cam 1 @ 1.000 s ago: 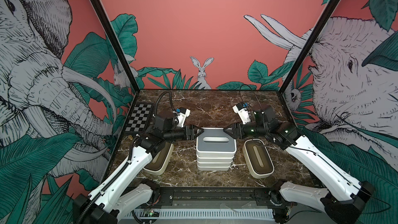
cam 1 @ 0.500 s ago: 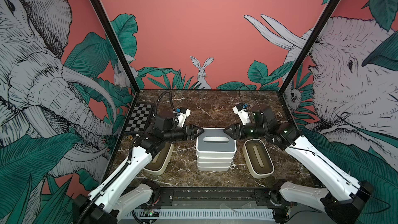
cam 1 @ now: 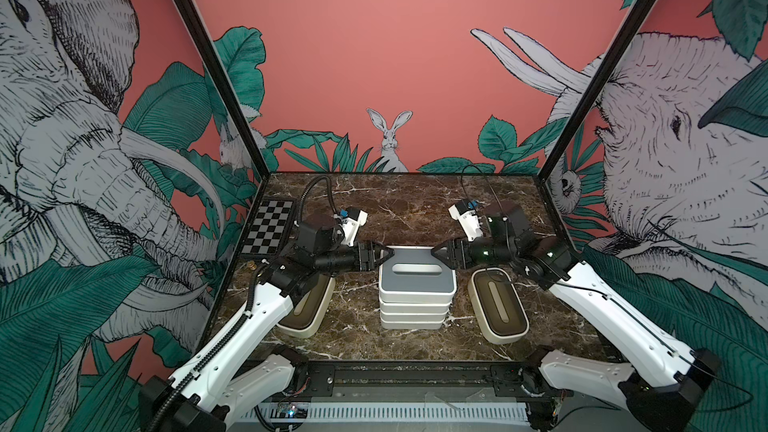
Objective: Stack the tissue boxes
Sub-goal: Place the tissue box at the tissue box.
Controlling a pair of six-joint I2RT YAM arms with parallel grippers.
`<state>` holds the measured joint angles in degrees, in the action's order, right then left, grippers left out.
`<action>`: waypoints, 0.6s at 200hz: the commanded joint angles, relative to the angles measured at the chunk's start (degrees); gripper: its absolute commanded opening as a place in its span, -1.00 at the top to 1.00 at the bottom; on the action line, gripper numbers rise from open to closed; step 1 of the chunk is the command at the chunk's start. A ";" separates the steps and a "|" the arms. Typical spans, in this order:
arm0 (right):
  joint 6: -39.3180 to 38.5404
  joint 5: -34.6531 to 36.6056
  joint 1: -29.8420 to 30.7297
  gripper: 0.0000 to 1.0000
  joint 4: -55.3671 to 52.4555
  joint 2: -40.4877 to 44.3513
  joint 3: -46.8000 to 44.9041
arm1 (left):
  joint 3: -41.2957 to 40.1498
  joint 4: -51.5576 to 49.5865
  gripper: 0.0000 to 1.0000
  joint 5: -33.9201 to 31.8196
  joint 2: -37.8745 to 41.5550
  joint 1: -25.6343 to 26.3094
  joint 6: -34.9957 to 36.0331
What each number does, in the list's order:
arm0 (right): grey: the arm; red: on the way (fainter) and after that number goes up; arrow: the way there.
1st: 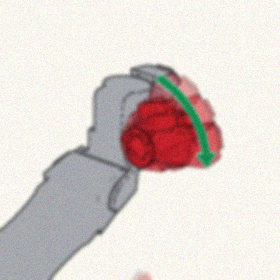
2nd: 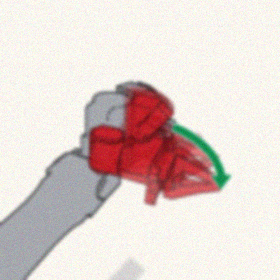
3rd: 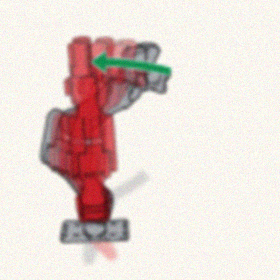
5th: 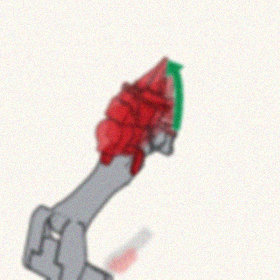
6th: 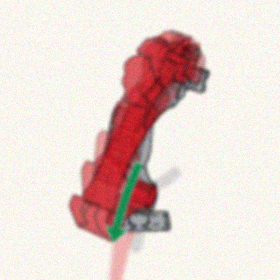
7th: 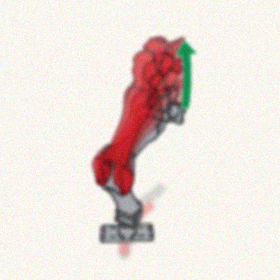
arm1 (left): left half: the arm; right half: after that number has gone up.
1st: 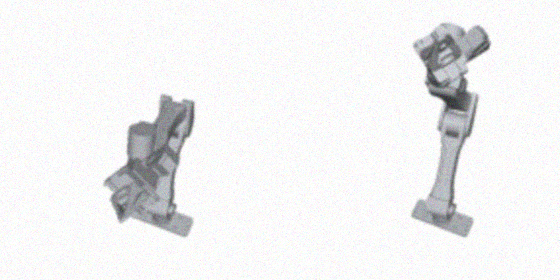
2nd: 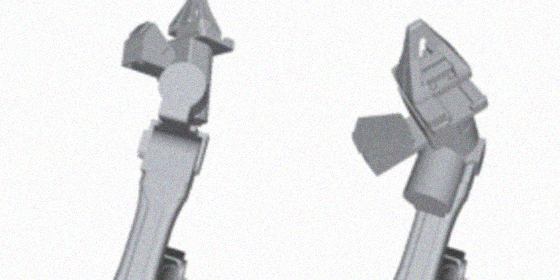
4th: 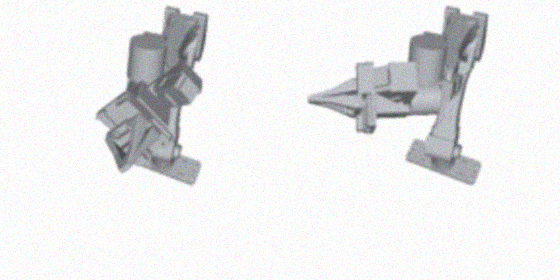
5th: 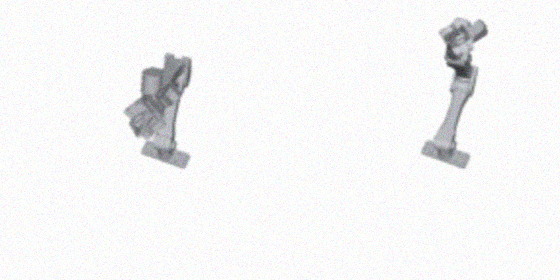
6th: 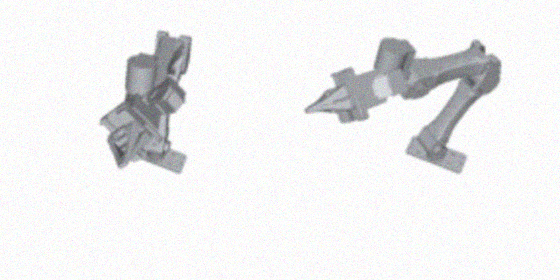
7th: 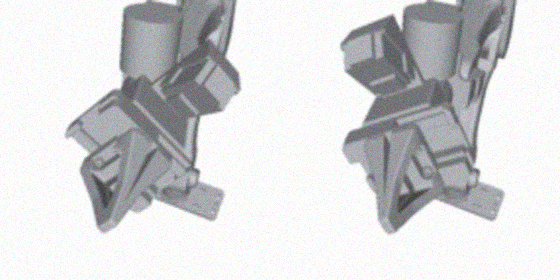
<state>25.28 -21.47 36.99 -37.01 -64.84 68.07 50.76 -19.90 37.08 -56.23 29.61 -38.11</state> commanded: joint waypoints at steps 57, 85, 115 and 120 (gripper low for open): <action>-1.72 4.18 -0.33 -0.38 0.20 1.03 1.17 | 1.48 -1.37 -0.32 -0.52 1.53 0.37 0.23; -1.72 3.12 -0.35 -0.40 0.67 0.39 1.89 | 1.27 -1.55 -0.33 -0.57 1.73 0.37 0.22; -1.38 -0.29 -0.34 -0.36 1.49 -0.96 1.37 | 1.29 -1.89 -0.33 -0.87 1.96 0.35 0.32; -1.28 -0.58 -0.27 -0.36 1.44 -1.03 1.20 | 1.27 -1.91 -0.33 -0.87 1.96 0.36 0.31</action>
<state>24.01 -19.70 36.95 -37.10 -65.08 68.36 50.76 -20.43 36.56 -55.77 29.63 -38.09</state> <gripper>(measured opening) 0.686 0.665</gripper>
